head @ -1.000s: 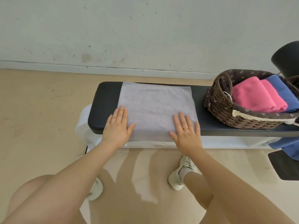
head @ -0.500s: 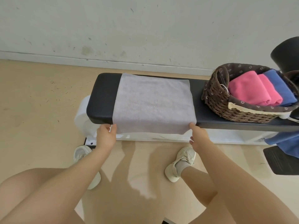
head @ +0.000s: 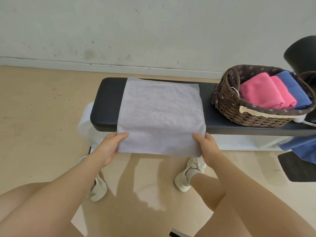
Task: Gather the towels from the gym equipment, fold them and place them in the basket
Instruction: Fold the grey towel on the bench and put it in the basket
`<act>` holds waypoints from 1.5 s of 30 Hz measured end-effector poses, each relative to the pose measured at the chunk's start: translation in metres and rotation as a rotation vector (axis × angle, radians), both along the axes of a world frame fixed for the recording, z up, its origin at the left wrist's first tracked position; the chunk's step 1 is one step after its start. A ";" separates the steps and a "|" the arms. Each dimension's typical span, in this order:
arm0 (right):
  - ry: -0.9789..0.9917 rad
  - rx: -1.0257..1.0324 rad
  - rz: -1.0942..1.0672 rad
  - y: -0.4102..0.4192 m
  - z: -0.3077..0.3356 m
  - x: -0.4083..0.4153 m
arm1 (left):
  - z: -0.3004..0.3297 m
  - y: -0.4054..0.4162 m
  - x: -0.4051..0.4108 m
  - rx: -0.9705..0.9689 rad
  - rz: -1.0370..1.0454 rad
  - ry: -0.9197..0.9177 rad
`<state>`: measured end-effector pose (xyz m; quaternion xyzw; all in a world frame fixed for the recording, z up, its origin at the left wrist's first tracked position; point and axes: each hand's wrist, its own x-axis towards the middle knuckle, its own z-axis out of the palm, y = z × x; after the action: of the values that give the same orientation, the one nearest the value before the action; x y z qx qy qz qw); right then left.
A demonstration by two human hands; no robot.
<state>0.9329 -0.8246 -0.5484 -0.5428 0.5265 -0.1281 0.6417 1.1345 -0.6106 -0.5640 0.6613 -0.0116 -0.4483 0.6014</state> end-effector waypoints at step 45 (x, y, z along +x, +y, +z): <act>0.111 -0.322 0.045 -0.125 0.049 0.106 | 0.064 -0.122 0.121 0.115 -0.077 -0.429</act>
<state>1.0391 -0.9491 -0.4996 -0.6564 0.5214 -0.1660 0.5193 1.2557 -0.7327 -0.4996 0.7738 -0.1389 -0.3200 0.5287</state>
